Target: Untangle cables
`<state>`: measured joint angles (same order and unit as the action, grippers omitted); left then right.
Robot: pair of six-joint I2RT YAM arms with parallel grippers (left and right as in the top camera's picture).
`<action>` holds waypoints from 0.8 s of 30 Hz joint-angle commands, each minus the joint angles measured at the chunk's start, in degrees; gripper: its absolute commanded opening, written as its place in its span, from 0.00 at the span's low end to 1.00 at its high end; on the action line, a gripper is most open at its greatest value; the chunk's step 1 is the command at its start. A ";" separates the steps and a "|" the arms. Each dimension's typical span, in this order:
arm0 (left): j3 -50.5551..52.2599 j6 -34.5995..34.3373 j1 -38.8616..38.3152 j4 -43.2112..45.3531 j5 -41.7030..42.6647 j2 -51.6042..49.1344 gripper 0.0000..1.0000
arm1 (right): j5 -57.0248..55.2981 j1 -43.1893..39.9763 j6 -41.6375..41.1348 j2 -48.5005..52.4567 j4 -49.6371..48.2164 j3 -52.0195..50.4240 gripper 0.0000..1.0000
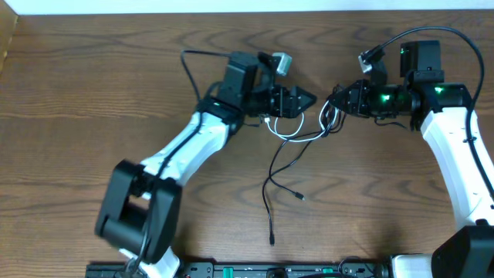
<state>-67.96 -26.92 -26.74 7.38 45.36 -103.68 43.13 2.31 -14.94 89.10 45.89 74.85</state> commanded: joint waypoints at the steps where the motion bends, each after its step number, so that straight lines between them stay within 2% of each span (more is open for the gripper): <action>1: -0.87 -7.72 -1.22 2.56 2.25 -3.26 0.77 | 3.72 -1.14 -0.70 -0.50 -0.26 0.66 0.01; 5: -0.87 -10.21 -2.14 4.98 2.34 -4.98 0.72 | 5.95 -3.15 -0.72 -0.50 -0.94 0.63 0.01; 14: -0.87 -15.02 -5.09 14.10 6.49 -8.02 0.68 | 8.76 -4.90 -0.70 -0.50 -1.90 0.63 0.01; 19: -0.87 -20.90 -6.36 18.16 6.51 -11.50 0.68 | 10.19 -4.90 -0.70 -0.50 -2.47 0.63 0.01; 24: -0.90 -26.80 -7.80 26.58 6.43 -14.01 0.67 | 10.45 -4.87 -0.72 -0.50 -2.36 0.63 0.01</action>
<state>-67.99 -48.97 -33.65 31.27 51.13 -117.03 51.07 -2.39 -15.14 89.10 43.66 74.85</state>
